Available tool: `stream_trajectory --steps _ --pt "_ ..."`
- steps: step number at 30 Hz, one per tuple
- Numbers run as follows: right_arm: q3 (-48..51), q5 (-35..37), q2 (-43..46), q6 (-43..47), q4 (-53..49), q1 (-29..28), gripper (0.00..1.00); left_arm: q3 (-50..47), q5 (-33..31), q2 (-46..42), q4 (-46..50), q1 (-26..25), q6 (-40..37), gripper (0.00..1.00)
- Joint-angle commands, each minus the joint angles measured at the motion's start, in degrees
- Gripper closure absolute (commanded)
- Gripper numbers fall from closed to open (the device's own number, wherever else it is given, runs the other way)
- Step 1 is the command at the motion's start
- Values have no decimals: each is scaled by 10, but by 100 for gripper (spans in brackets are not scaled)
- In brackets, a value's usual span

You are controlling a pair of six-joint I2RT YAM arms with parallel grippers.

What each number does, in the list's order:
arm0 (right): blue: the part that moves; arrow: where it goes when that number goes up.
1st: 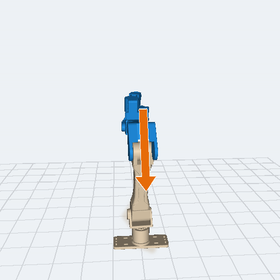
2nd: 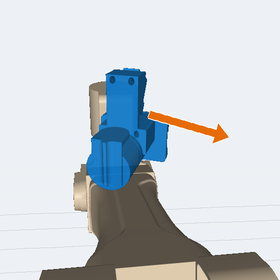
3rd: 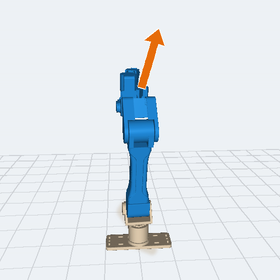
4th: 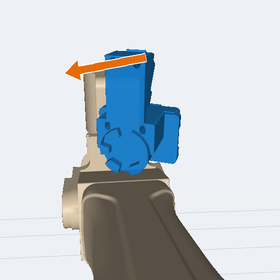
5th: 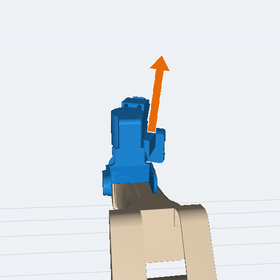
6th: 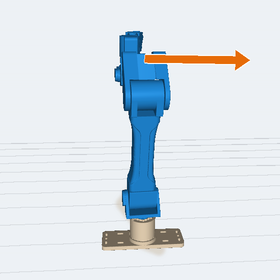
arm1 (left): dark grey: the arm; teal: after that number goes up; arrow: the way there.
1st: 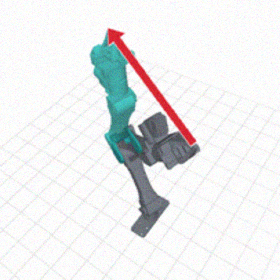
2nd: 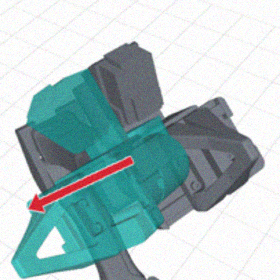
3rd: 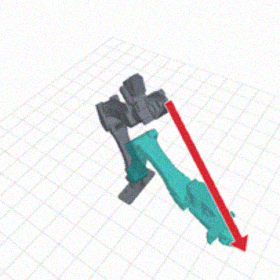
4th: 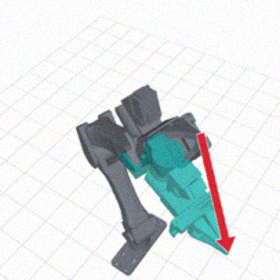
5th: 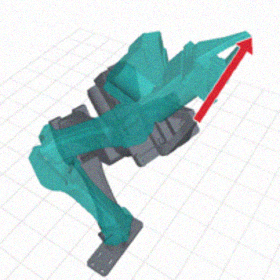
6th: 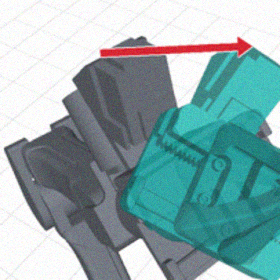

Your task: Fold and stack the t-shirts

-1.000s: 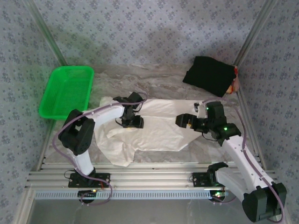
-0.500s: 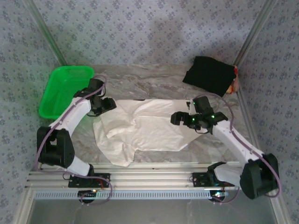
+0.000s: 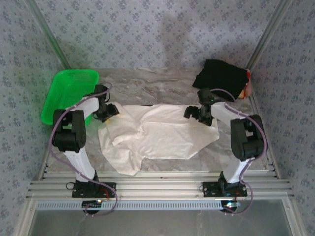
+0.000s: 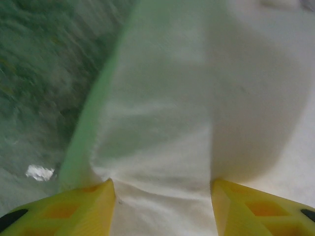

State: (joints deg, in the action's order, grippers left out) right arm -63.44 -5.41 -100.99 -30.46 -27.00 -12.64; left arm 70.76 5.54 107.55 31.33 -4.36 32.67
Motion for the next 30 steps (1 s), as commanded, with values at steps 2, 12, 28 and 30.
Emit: stream_trajectory --steps 2,12,28,30 --pt "-70 62 -60 -20 -42 21 4 46 -22 45 12 14 -3 46" --pt "-254 78 -196 9 -104 44 4 181 -50 151 53 21 -29 47" --pt "-498 -29 -233 79 -99 45 3 386 24 110 58 16 -21 33" --pt "-474 -47 -170 88 -95 46 2 407 44 71 69 7 -19 29"
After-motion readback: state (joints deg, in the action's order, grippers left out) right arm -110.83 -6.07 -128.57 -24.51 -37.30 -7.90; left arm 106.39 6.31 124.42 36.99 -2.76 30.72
